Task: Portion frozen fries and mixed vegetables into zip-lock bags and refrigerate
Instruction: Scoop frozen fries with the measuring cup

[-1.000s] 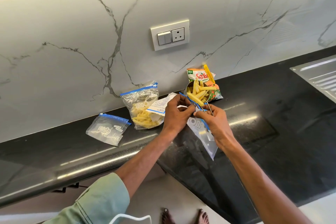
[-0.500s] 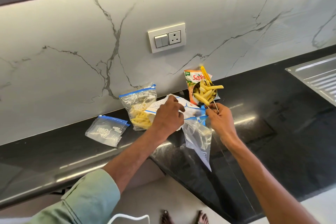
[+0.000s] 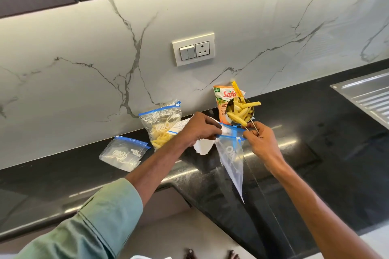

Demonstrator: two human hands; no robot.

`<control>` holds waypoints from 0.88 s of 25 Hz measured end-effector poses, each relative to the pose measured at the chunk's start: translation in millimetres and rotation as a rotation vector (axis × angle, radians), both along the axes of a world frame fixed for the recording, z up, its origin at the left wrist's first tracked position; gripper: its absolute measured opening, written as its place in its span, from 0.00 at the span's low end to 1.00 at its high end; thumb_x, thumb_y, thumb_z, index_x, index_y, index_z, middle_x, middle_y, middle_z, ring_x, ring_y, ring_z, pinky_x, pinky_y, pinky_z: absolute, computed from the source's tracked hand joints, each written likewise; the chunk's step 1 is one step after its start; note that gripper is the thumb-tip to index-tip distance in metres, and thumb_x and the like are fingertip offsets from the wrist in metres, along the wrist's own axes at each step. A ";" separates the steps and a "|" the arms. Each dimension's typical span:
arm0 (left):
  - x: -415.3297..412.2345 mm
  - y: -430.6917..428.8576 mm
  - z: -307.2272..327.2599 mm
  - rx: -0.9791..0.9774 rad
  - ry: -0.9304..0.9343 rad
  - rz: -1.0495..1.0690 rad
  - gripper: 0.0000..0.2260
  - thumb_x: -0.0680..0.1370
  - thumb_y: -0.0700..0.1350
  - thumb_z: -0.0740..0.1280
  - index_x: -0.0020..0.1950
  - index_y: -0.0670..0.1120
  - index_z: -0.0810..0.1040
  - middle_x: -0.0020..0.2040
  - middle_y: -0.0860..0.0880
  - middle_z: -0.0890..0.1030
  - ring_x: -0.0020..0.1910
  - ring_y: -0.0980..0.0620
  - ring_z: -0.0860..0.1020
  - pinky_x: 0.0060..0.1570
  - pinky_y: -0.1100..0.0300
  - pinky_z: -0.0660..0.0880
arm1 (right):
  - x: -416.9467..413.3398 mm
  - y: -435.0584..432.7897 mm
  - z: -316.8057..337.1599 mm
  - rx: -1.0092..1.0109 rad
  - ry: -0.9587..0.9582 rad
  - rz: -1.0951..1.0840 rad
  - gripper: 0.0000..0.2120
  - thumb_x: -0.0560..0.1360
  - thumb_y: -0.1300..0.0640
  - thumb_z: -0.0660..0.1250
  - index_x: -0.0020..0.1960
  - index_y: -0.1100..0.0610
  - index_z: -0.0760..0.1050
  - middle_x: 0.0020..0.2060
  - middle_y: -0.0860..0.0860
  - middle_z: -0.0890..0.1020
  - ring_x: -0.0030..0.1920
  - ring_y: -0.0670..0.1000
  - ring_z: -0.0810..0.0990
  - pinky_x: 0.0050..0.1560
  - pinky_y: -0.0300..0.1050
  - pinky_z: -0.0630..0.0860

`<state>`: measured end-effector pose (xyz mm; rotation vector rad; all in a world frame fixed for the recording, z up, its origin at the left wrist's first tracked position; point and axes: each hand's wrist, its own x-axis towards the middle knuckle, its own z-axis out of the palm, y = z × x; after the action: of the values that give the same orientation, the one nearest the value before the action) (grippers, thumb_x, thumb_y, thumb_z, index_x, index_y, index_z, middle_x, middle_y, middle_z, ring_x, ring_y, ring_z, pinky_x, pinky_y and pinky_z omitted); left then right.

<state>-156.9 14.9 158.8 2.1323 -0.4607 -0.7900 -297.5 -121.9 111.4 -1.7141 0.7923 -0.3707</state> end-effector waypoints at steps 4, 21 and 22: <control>-9.5 -15.8 -8.3 0.057 -0.083 -0.106 0.21 0.70 0.39 0.79 0.62 0.39 0.82 0.53 0.47 0.82 0.37 0.55 0.85 0.40 0.63 0.83 | -4.6 -8.3 8.1 -0.025 -0.037 0.071 0.10 0.76 0.53 0.77 0.54 0.56 0.81 0.31 0.55 0.75 0.32 0.49 0.71 0.32 0.39 0.72; -19.4 -56.1 -4.6 0.002 -0.042 -0.343 0.33 0.66 0.37 0.77 0.70 0.50 0.73 0.59 0.45 0.80 0.57 0.45 0.82 0.55 0.49 0.83 | -65.0 -46.7 48.8 0.035 0.096 0.218 0.21 0.81 0.40 0.62 0.53 0.56 0.84 0.28 0.47 0.70 0.28 0.48 0.65 0.28 0.44 0.64; -21.8 -56.6 -4.8 -0.002 -0.041 -0.349 0.35 0.68 0.36 0.76 0.72 0.51 0.71 0.59 0.44 0.80 0.55 0.44 0.83 0.51 0.50 0.84 | -66.7 -48.0 47.1 0.058 0.088 0.218 0.20 0.83 0.44 0.61 0.54 0.58 0.84 0.28 0.47 0.70 0.28 0.47 0.64 0.28 0.44 0.63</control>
<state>-178.7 -41.7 154.0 2.0972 -0.8710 -0.9367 -364.2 -169.9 158.5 -1.7508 0.6650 -0.1229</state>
